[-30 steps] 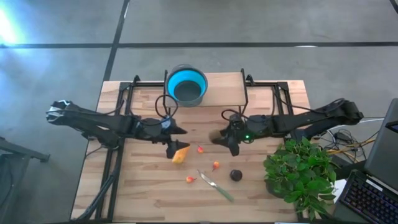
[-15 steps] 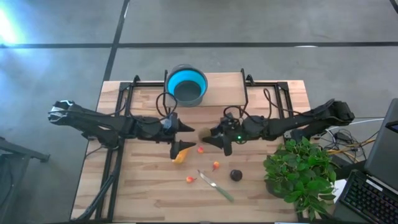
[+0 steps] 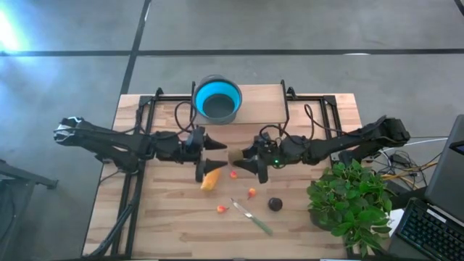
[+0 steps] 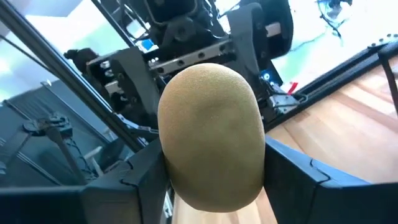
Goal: Pick & Place Fruit
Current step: Put the kiwi into the blue strainer bowl on the shelf
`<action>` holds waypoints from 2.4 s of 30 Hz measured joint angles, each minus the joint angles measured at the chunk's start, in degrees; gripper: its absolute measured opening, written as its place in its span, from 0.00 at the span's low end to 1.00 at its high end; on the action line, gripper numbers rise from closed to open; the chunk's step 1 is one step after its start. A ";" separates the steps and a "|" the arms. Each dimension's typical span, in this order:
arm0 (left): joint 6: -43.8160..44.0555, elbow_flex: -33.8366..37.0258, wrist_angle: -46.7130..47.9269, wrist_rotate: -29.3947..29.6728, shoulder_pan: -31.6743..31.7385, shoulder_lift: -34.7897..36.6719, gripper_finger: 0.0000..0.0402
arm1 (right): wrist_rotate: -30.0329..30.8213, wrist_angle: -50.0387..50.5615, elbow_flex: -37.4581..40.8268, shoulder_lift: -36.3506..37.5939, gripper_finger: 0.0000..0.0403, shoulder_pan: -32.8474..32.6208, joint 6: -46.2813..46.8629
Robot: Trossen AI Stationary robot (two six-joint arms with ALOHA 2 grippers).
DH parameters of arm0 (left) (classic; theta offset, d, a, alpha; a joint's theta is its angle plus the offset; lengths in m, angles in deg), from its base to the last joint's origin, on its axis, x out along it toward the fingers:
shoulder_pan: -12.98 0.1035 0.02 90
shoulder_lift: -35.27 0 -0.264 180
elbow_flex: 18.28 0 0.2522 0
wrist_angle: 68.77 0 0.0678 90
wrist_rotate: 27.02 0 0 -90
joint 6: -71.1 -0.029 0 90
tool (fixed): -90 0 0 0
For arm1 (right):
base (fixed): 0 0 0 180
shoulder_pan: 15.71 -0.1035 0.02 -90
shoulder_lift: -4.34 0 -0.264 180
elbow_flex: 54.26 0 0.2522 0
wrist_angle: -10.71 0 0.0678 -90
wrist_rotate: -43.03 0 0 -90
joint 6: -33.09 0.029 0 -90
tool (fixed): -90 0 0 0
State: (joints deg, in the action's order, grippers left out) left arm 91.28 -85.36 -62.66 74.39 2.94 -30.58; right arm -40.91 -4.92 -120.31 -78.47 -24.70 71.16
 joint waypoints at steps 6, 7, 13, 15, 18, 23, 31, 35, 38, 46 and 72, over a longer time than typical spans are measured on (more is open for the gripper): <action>5.35 0.00 0.00 0.01 0.69 0.00 0.78 | 0.09 -2.92 0.00 -2.72 0.51 0.00 -1.67; 6.54 0.00 -0.01 0.01 0.69 0.00 0.78 | 0.09 -3.48 0.00 -3.23 0.52 0.00 -1.57; 10.63 0.02 0.31 -1.39 0.69 0.00 0.78 | 0.06 -8.14 0.00 -6.50 0.51 0.00 0.64; 11.27 0.04 0.75 -1.47 0.69 0.00 0.78 | 0.00 -9.69 0.00 -7.55 0.51 0.00 0.83; 12.68 0.04 2.67 -1.49 0.69 0.00 0.78 | -0.04 -11.88 0.00 -8.87 0.52 0.00 1.41; 13.52 0.11 4.63 -1.50 0.75 0.00 0.78 | -0.77 -11.25 -3.22 -11.36 0.53 0.01 1.46; 13.58 0.11 4.80 -4.32 0.89 0.02 0.78 | -2.09 -10.31 -8.29 -15.42 0.51 0.03 0.44; 13.55 0.11 5.63 -5.58 0.87 0.37 0.76 | -2.19 -9.74 -8.40 -15.41 0.53 0.00 0.12; 12.61 0.11 7.11 -5.72 0.87 1.13 0.75 | -2.00 -9.67 -8.31 -15.22 0.52 0.00 -0.82; 11.31 0.11 7.46 -5.89 0.87 3.06 0.70 | -1.71 -9.81 -8.44 -15.04 0.52 0.00 -1.22; 10.14 0.11 8.69 -6.42 0.82 2.58 0.51 | -2.59 -5.92 -10.19 -14.87 0.54 0.09 -3.50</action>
State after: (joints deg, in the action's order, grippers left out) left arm 101.42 -85.25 -53.97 67.97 3.76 -28.00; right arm -43.50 -10.84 -130.50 -93.33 -24.61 67.66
